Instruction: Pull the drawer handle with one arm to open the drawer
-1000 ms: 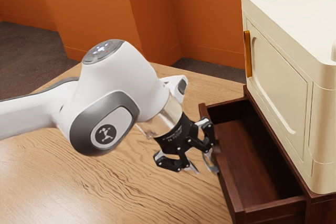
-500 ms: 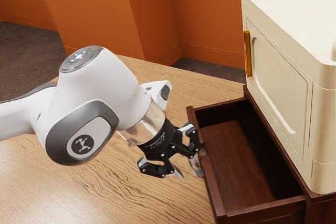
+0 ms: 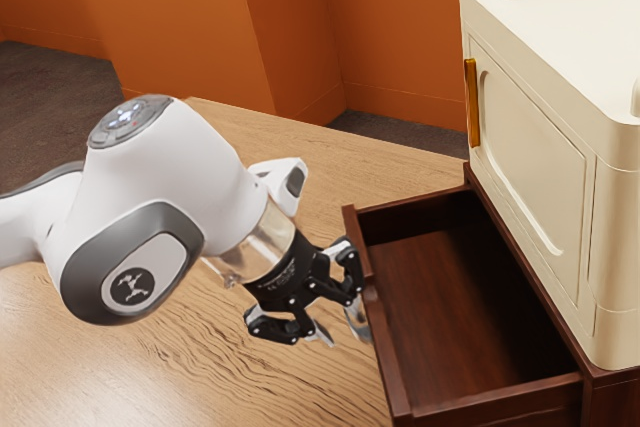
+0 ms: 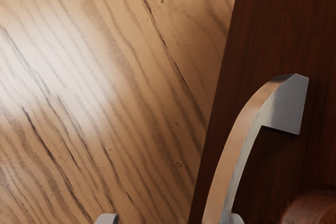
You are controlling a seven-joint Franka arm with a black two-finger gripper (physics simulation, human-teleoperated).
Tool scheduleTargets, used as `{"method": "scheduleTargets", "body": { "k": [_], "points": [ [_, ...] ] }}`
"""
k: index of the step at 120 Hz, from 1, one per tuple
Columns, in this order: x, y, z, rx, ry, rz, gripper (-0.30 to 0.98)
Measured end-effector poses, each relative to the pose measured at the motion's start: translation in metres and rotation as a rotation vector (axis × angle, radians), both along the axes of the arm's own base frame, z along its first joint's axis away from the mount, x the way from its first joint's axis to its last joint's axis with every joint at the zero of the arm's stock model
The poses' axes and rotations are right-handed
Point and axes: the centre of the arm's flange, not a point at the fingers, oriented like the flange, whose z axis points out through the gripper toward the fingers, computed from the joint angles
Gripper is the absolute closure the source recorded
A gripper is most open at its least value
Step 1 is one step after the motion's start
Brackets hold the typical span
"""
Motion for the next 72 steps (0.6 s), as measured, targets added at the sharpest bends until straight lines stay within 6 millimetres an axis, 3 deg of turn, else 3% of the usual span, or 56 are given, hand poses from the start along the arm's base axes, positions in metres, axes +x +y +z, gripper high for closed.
{"method": "scheduleTargets", "body": {
  "k": [72],
  "points": [
    [-0.017, 0.019, 0.0, -0.01, -0.002, 0.035, 0.49]
  ]
}}
